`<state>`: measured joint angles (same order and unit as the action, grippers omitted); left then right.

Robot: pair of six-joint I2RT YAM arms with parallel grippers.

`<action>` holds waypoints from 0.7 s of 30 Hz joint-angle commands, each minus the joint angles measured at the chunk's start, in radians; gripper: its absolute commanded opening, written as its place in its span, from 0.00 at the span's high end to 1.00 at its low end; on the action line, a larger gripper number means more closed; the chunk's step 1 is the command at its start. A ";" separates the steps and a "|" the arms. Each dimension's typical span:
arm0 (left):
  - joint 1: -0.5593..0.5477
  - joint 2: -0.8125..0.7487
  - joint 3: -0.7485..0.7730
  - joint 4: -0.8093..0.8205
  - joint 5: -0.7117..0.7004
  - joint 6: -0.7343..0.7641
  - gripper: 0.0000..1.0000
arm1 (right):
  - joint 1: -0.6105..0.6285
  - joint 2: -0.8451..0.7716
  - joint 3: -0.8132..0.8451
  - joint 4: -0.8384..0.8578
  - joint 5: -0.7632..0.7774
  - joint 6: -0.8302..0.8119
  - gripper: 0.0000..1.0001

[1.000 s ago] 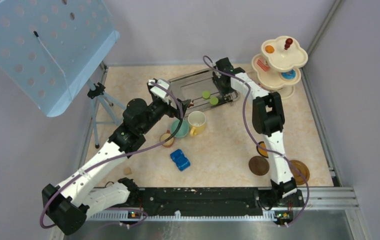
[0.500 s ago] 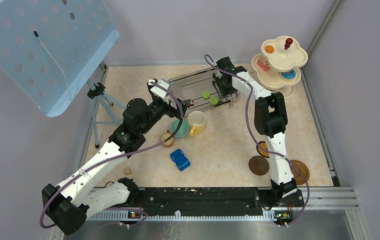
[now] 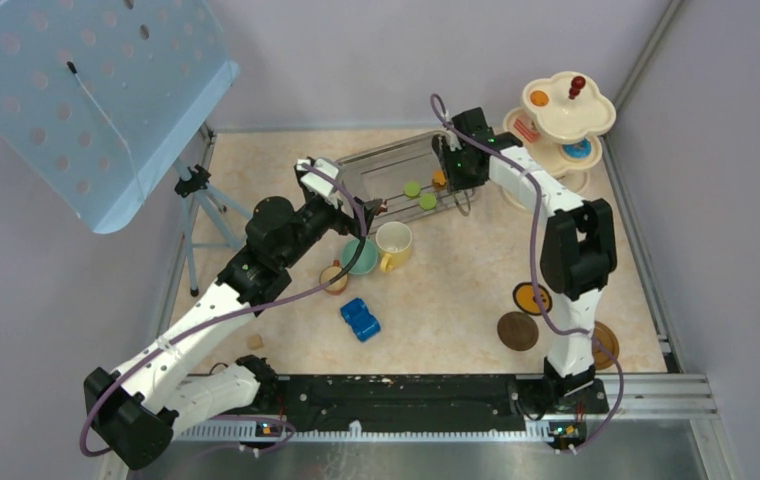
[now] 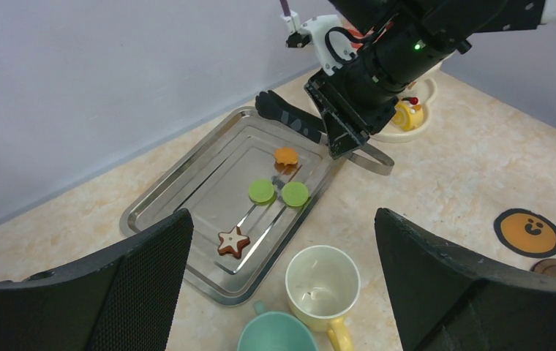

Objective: Serve the afternoon tea

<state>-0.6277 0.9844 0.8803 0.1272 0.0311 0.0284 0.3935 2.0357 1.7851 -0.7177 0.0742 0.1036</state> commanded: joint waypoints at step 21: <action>-0.003 -0.006 0.002 0.039 0.013 -0.004 0.01 | -0.019 -0.096 -0.164 0.060 0.005 -0.021 0.58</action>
<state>-0.6277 0.9844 0.8803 0.1272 0.0364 0.0284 0.3775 1.9499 1.6264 -0.6949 0.0624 0.1116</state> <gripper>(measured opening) 0.987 0.417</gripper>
